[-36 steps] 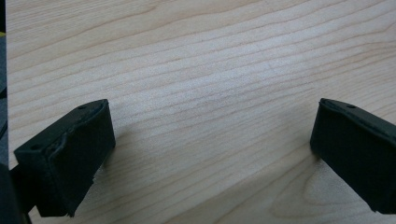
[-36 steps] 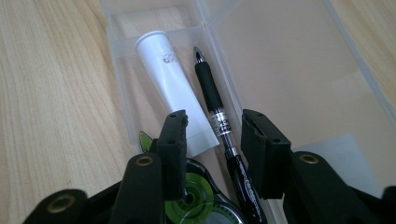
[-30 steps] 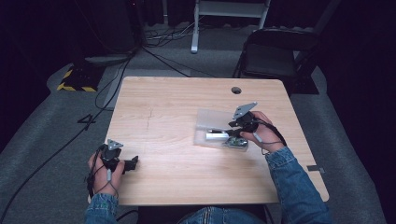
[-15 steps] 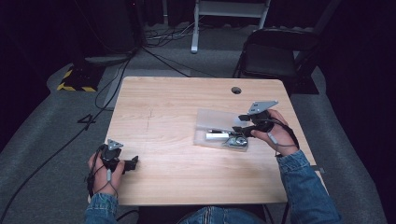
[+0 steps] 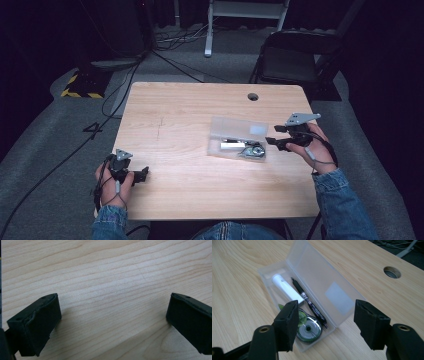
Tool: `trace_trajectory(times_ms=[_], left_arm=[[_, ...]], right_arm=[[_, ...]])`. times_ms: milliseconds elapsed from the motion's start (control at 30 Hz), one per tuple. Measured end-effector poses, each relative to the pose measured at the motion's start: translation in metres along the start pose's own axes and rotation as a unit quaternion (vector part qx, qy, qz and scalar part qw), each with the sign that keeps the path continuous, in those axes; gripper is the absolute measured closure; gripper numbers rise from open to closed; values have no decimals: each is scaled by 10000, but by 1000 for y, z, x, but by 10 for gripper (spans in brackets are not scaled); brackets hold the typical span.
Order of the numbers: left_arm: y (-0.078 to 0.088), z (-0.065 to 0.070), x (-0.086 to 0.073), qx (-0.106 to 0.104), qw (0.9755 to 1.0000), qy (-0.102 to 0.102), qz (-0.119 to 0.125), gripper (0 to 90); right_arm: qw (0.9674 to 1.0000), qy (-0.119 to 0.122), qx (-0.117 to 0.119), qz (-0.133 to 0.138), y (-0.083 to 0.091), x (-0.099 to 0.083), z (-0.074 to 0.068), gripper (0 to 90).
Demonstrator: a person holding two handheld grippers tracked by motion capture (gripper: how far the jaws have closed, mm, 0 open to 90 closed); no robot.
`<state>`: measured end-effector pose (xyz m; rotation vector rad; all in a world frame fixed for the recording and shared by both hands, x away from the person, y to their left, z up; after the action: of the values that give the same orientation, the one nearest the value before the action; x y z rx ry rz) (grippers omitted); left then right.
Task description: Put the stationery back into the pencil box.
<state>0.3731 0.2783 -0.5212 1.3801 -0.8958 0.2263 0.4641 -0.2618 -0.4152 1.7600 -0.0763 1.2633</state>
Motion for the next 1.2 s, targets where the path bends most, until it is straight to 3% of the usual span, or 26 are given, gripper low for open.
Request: trace_trajectory(times_ms=[200,500,700,967,1200], left_arm=[[-1,1,1,2,10000,-4,0,1],[-5,4,7,-59,10000,-63,-4,1],[-7,4,8,-54,10000,-69,10,1],[-7,4,8,-50,10000,-80,12,1],[-7,4,8,-48,10000,-66,13,1]], right_arm=[[9998,-113,-152,-6,9,-13,9,377],[9977,-502,-443,-102,17,-37,20,376],[9962,-667,-523,-207,13,-57,25,376],[9930,-780,-852,-233,2,-84,30,376],[9910,-944,-909,-281,-5,-98,31,376]])
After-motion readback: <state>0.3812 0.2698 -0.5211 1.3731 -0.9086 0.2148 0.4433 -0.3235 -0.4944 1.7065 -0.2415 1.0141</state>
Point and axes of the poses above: each handheld gripper's, and its own axes: y roughly backward along the jaws, x roughly out of its top, z roughly to its right, the point moved 2 cm from there along -y, roughly forward along the jaws, and after that the axes turned 8 degrees about -y, right-handed, at the moved point
